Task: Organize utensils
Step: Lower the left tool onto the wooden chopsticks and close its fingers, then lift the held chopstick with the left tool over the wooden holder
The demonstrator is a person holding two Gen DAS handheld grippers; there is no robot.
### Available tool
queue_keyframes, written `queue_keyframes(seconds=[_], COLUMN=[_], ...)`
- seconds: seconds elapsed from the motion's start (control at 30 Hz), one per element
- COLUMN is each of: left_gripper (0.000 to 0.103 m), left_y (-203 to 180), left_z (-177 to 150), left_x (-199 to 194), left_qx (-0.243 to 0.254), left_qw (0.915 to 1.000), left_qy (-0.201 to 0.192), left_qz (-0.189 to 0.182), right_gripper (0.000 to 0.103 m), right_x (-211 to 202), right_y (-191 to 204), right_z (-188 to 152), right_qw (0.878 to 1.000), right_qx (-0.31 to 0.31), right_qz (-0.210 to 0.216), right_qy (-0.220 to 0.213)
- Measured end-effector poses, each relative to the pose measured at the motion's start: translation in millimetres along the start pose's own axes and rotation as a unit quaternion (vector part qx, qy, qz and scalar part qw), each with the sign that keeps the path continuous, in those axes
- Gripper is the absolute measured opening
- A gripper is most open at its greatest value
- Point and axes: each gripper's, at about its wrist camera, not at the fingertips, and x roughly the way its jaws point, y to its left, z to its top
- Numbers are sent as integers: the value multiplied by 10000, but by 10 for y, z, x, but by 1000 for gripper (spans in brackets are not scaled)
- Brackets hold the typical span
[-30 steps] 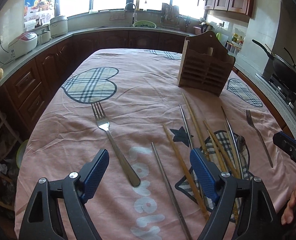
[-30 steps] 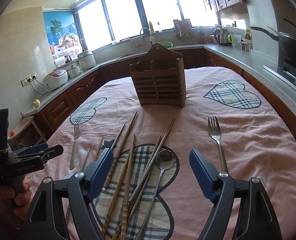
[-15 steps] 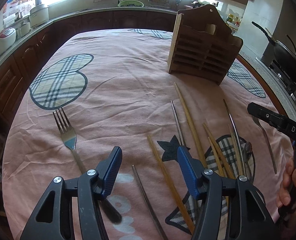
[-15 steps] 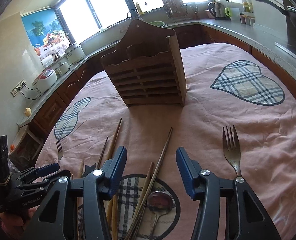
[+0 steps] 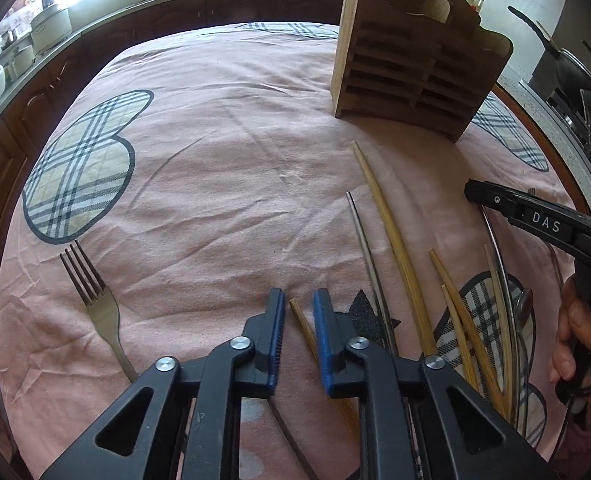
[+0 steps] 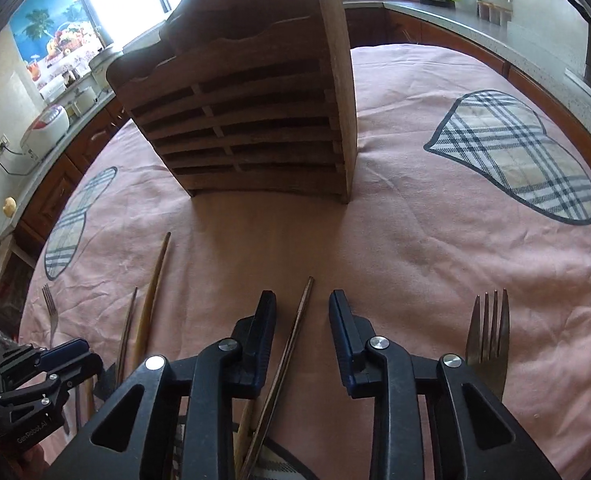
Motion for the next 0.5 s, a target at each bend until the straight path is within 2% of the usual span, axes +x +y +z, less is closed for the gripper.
queue_keyframes(seconds=[0.07,0.13,0.2,0.33,0.5], left_gripper=[8,7,5,4,4], left_y=[-50,-71,-38,68,147], left_z=[-4,-3,15,39,44], left_x=[21,29,14,-119,-470], left_qx=[139,167,34,-223,-339], left_qw=[9999,9998,9999,9985,9953], left_qy=[-35,-42,-2,-66,-398], left_qz=[81,71,-129,-496,-814], right_gripper=[9,8,7,5,4], right_x=[11,28,26,-17,-296], right_y=[40,52,32,-44,-71], right_z=[-1,4,14,52,59], right_qw=[9998,9996,9997,9995,9975], right_qx=[-124,-201,-163,138,273], right_qz=[-121,-177,-142,257,585], right_qy=[-13,-65,-81,-85,-302])
